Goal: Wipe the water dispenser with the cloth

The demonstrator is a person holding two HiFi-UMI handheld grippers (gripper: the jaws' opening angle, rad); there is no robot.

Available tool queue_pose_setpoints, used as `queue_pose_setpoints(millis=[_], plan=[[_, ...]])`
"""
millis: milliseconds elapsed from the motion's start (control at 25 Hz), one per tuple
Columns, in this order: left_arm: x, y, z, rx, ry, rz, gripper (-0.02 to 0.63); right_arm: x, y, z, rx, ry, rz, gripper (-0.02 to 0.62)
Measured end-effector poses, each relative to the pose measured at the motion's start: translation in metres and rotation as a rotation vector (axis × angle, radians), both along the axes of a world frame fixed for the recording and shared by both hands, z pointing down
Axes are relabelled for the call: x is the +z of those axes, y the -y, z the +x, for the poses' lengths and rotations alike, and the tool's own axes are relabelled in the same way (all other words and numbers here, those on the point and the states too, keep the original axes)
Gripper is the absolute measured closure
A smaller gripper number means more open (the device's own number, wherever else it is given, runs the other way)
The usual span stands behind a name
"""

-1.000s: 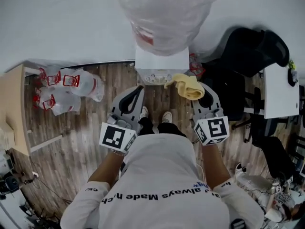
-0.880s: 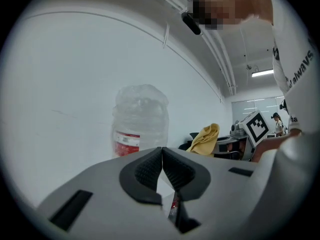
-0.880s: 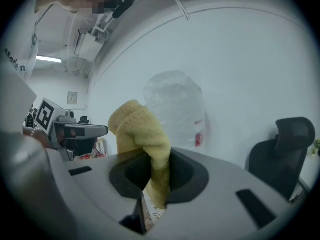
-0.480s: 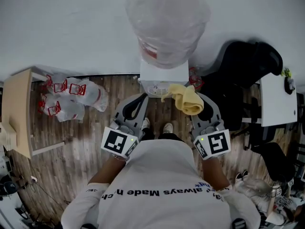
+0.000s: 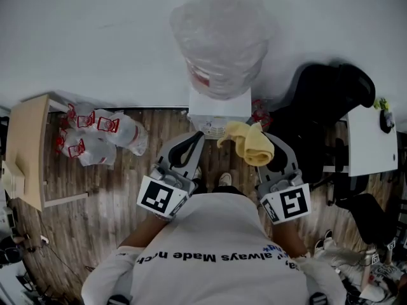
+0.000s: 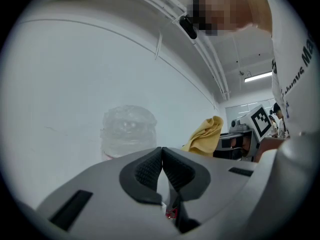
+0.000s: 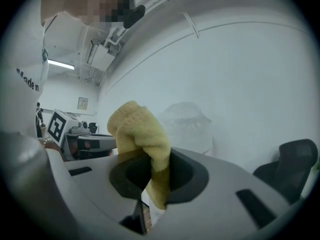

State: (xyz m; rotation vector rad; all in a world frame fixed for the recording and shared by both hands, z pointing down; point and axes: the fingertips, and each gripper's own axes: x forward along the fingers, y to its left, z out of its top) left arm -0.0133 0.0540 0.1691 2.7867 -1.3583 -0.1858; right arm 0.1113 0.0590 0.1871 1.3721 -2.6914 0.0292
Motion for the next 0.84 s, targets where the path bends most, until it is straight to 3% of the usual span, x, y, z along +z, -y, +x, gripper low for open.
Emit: queue_pose_setpoints(millis=[360,840], plan=[[-0.003,-0.01,0.02,0.029,-0.006,0.006,0.586,-0.003,-0.008,0.011,-0.003,0.0,0.006,0.535],[-0.007,-0.02,0.02,0.017,-0.01,0.012,0.586,-0.005,-0.017,0.016,-0.008,-0.007,0.007,0.535]])
